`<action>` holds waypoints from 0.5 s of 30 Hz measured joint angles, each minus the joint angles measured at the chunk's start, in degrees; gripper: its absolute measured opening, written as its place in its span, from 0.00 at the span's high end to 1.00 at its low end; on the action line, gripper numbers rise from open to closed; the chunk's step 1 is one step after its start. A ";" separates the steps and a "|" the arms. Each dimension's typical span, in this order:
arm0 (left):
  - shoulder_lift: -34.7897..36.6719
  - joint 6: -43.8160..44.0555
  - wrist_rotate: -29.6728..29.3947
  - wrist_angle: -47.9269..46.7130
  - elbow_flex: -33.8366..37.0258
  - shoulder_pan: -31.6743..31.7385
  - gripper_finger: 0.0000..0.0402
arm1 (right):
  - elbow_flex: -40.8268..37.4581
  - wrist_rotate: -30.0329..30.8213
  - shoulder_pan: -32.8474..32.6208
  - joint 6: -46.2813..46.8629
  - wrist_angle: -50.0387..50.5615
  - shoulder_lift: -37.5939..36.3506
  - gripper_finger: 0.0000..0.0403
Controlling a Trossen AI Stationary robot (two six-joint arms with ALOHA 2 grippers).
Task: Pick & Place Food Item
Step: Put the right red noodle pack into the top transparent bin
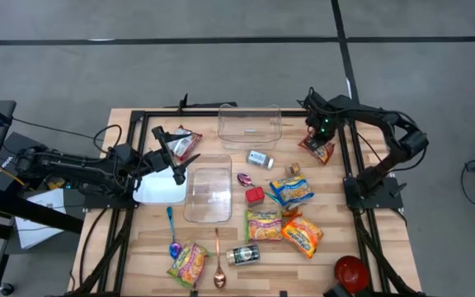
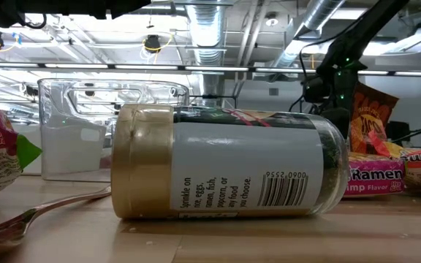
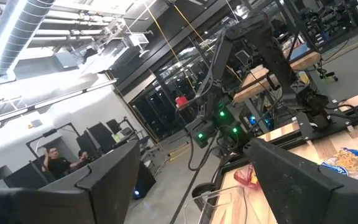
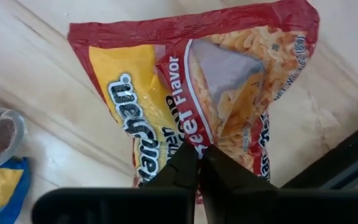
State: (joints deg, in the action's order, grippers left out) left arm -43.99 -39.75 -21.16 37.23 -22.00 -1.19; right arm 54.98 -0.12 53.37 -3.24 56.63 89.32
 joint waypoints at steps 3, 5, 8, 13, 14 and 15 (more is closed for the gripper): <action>0.00 -0.02 0.01 0.00 0.00 0.00 0.26 | 0.00 -0.04 -0.34 1.21 0.48 -2.15 1.00; 0.01 -0.03 0.00 0.00 0.00 0.00 0.26 | 0.01 -0.10 -0.88 2.20 0.47 -3.76 1.00; 0.02 -0.04 -0.01 0.00 0.00 0.00 0.26 | 0.02 -1.03 -1.67 3.93 0.41 -6.12 1.00; 0.01 -0.04 -0.01 0.00 0.00 0.00 0.26 | 0.02 -5.25 -2.89 8.03 0.33 -9.96 1.00; 0.02 -0.04 -0.01 0.00 0.00 0.00 0.26 | 0.02 -5.80 -3.12 8.86 0.32 -10.71 1.00; 0.01 -0.04 -0.01 0.00 0.00 0.00 0.26 | 0.02 -6.11 -3.20 9.84 0.34 -11.38 1.00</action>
State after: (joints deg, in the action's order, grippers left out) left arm -43.98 -39.79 -21.17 37.23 -22.00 -1.19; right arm 55.00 -6.23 50.17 6.59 56.97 77.94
